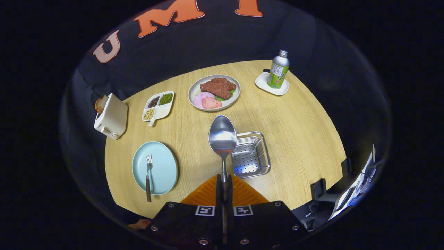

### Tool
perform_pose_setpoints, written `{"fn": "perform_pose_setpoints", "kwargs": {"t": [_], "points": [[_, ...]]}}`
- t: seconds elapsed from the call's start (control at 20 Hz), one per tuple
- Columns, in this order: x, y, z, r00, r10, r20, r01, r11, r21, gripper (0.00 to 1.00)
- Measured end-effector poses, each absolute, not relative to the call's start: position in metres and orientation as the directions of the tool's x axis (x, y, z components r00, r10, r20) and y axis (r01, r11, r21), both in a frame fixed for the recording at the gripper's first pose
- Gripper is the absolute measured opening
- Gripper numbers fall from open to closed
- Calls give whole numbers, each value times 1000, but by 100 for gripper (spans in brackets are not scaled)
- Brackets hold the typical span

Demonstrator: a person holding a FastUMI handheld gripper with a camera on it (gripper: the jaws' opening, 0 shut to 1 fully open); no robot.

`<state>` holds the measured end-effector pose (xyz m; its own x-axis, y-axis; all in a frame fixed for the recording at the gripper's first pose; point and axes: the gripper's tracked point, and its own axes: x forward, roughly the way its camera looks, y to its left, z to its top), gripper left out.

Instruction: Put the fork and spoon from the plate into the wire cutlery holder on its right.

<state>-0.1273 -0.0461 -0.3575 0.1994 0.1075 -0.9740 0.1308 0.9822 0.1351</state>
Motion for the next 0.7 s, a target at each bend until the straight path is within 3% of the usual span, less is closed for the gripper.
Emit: {"fn": "perform_pose_setpoints", "kwargs": {"t": [0.4,0.7], "points": [[-140,-75,-377,127,64,-990,127,989,80,6],[-113,-88,-375,181,55,-982,148,985,82,9]]}}
